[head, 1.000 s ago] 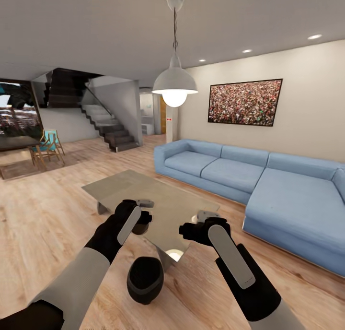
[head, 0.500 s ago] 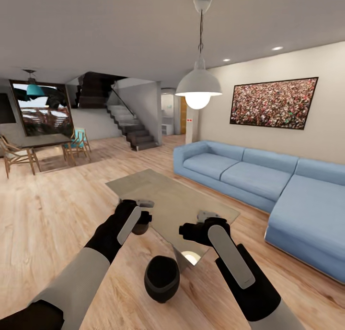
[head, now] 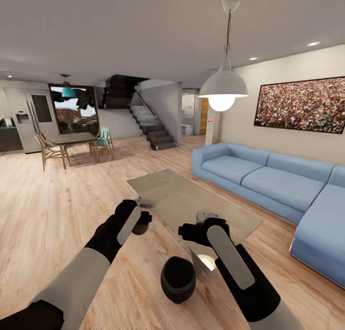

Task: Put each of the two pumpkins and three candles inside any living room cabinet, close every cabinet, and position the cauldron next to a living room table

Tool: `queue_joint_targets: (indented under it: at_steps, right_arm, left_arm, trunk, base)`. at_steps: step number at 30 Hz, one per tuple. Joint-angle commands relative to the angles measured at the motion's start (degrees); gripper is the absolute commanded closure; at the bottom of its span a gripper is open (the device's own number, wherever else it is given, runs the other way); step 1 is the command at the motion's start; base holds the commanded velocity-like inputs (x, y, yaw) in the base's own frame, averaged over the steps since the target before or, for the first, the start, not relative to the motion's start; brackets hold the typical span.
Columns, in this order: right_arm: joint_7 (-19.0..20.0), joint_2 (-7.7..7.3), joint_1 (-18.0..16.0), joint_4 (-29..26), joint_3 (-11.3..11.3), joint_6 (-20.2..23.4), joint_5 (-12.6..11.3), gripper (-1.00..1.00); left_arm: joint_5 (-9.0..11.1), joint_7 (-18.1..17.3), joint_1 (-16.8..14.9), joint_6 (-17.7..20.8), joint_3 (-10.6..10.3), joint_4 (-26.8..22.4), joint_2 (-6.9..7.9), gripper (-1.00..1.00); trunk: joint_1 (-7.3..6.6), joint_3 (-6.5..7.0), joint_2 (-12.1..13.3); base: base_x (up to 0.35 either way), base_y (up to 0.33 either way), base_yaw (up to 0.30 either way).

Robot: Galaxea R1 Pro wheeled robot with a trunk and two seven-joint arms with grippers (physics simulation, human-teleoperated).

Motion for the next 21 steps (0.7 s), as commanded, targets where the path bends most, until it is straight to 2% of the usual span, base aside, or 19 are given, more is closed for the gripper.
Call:
queue_joint_targets:
  at_steps: [1, 17, 21]
  right_arm:
    - [-0.6, 0.0, -0.1, -0.1, 0.2, 0.4, -0.5, -1.0]
    - [-0.6, 0.0, -0.1, -0.1, 0.7, 0.4, -0.5, -1.0]
    - [-0.6, 0.0, -0.1, -0.1, 0.7, 0.4, -0.6, -1.0]
  left_arm:
    - [0.4, 0.6, -0.1, 0.1, -0.1, 0.0, 0.01, 1.0]
    - [0.5, 0.7, -0.1, 0.0, -0.1, 0.1, 0.01, 1.0]
    - [0.5, 0.7, -0.1, 0.1, -0.1, 0.1, 0.01, 1.0]
  trunk:
    - [-0.22, 0.1, 0.4]
    - [-3.73, 2.97, 6.8]
    - [-4.61, 3.66, 8.4]
  base:
    - [0.0, 0.0, 0.284]
    - [0.0, 0.0, 0.282]
    - [0.0, 0.0, 0.127]
